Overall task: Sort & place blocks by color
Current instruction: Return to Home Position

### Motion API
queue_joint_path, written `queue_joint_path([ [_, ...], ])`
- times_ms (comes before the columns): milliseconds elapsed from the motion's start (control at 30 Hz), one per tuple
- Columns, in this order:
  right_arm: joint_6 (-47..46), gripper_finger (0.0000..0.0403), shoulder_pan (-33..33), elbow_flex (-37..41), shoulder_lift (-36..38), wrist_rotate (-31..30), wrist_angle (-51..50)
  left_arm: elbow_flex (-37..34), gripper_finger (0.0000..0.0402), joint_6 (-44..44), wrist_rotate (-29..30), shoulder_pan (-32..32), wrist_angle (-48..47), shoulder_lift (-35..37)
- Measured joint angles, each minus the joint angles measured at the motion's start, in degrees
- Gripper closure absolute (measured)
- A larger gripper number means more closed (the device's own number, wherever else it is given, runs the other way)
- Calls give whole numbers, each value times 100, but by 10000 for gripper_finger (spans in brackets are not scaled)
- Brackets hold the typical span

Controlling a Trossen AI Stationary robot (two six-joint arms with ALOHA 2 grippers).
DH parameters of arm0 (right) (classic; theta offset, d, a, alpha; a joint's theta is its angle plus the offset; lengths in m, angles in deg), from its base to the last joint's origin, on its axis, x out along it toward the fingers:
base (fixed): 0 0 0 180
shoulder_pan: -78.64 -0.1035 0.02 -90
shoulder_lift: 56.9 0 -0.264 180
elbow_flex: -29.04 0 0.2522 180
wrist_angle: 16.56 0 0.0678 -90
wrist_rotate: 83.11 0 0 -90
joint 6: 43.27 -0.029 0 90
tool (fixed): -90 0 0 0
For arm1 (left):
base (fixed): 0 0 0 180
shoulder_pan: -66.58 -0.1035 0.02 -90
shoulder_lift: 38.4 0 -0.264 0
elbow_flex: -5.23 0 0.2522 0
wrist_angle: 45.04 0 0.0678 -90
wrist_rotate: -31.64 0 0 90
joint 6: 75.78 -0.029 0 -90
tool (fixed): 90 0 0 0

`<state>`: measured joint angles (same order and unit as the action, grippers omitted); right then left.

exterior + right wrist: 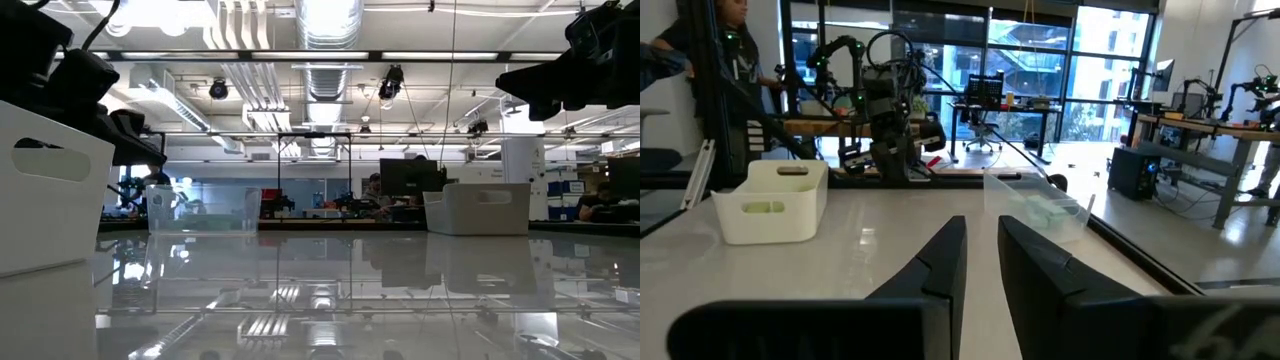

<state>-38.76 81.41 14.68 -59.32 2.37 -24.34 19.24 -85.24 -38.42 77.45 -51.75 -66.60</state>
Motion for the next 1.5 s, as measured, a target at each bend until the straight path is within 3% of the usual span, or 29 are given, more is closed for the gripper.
queue_joint_path([
  [1500, -1, 351, 0, 0, -1, 0, 0, -2, 402, 1, 0, 0, 2, -1455],
])
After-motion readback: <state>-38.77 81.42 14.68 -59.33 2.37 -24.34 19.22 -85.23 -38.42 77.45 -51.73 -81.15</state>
